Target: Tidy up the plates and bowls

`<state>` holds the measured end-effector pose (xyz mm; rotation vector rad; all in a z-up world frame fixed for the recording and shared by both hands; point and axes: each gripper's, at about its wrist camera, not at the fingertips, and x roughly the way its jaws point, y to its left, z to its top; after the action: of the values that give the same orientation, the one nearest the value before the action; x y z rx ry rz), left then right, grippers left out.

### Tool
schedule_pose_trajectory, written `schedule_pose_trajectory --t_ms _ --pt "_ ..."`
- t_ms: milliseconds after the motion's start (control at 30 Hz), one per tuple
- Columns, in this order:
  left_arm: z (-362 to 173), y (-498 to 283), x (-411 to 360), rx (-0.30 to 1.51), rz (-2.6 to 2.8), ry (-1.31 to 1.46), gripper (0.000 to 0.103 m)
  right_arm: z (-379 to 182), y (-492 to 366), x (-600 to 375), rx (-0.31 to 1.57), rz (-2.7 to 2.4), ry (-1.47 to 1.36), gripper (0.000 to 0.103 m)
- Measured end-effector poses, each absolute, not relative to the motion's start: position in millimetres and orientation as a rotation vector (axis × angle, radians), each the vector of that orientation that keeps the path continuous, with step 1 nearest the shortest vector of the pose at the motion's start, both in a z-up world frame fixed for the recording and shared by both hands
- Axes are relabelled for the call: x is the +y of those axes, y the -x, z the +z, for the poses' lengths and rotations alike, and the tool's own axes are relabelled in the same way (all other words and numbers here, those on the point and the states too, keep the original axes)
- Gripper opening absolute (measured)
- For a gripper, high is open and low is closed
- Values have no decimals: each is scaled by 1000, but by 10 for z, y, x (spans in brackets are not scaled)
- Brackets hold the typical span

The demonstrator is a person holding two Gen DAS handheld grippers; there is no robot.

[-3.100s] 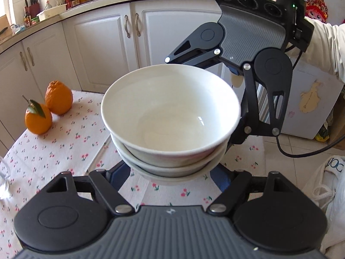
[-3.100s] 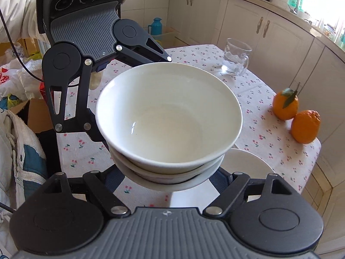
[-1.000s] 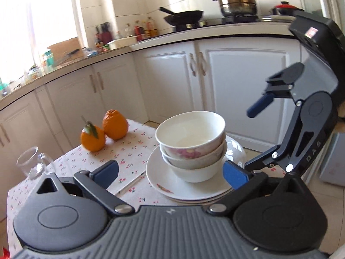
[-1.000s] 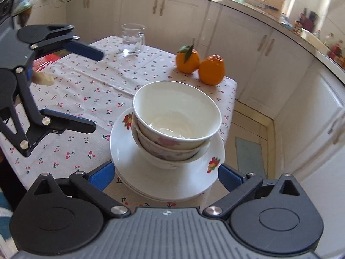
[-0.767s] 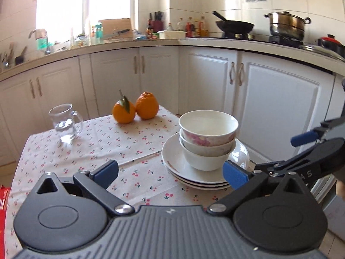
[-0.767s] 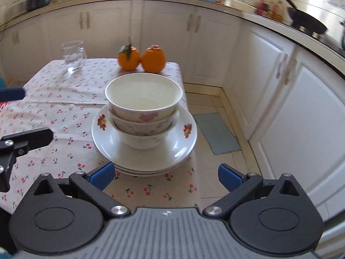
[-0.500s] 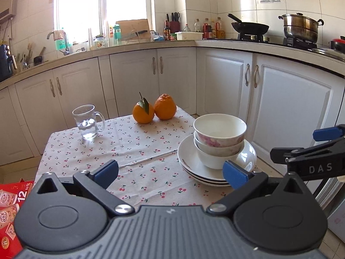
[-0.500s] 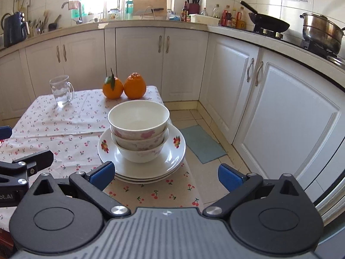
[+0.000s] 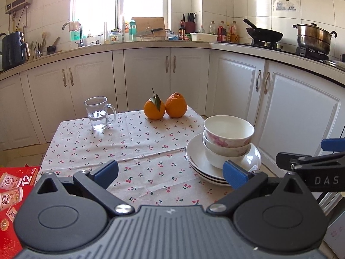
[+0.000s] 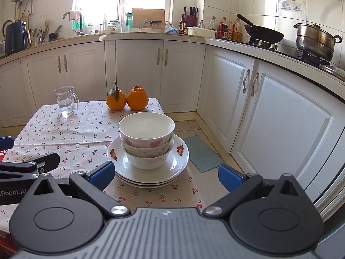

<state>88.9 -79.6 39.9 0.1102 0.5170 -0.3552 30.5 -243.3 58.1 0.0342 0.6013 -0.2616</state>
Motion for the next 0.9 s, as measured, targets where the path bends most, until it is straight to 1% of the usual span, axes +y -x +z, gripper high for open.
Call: schedule_pose_trajectory --t_ms 900 --pt "429 -865 -804 508 -361 -117 102 572 -277 -2413 589 -290 -23 103"
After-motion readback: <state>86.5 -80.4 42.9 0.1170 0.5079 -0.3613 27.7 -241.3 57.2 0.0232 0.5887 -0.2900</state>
